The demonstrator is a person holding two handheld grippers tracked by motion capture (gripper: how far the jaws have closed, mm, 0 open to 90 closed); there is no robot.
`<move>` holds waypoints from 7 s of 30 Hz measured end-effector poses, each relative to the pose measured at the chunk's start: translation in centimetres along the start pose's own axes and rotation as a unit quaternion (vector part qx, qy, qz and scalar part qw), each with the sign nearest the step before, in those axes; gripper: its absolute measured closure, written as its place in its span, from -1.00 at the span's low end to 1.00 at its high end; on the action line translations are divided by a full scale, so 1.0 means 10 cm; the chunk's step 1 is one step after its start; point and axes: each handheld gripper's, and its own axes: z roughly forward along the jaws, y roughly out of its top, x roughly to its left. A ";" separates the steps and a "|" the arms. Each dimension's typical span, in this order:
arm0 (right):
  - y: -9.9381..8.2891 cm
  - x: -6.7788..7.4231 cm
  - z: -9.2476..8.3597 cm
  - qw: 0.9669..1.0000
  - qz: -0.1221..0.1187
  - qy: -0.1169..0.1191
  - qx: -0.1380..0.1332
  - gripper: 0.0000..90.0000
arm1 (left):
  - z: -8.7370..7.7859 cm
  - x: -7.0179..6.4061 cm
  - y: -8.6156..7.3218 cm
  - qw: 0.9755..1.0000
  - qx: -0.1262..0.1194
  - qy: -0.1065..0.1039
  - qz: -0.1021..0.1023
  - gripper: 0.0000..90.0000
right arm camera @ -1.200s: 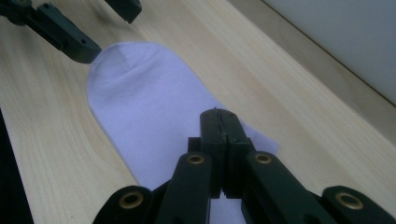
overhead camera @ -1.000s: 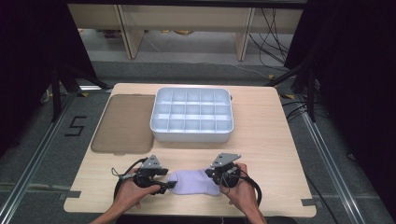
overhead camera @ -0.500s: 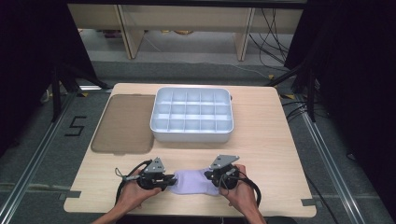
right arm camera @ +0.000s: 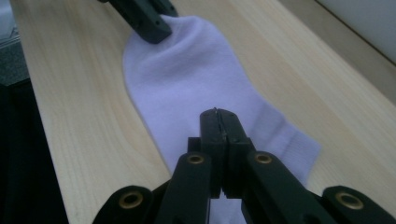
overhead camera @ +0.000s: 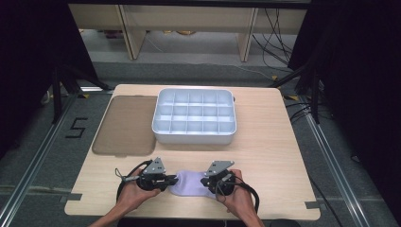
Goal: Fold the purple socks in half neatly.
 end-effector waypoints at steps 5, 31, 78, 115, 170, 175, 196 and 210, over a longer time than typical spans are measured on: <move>0.07 0.13 0.16 1.000 -0.011 0.020 0.015 1.00 | -0.05 0.03 0.02 1.000 -0.007 -0.005 -0.006 0.86; 0.41 0.04 0.40 1.000 -0.014 0.021 -0.004 1.00 | -0.43 0.17 0.08 1.000 0.011 -0.018 -0.012 0.86; 0.05 -0.10 0.26 0.998 0.005 0.017 0.055 1.00 | -0.30 0.06 0.35 0.999 0.030 -0.040 -0.019 0.85; 0.04 -0.18 0.12 0.999 0.024 0.020 0.027 0.98 | 0.04 -0.05 0.55 0.996 0.017 -0.070 -0.044 0.41; 0.07 -0.01 0.20 0.998 0.011 0.005 0.063 1.00 | 0.15 -0.12 0.10 0.997 0.062 -0.046 0.024 0.74; 0.06 -0.03 0.21 0.998 0.006 0.013 0.059 1.00 | 0.15 -0.13 0.11 0.997 0.063 -0.041 0.035 0.74; 0.10 -0.05 0.18 0.999 0.013 0.017 0.039 1.00 | 0.35 0.08 0.32 0.998 0.047 -0.018 0.028 0.72; 0.21 -0.23 0.30 0.998 0.037 -0.003 0.049 1.00 | 0.36 0.09 0.30 0.998 0.051 -0.014 0.030 0.71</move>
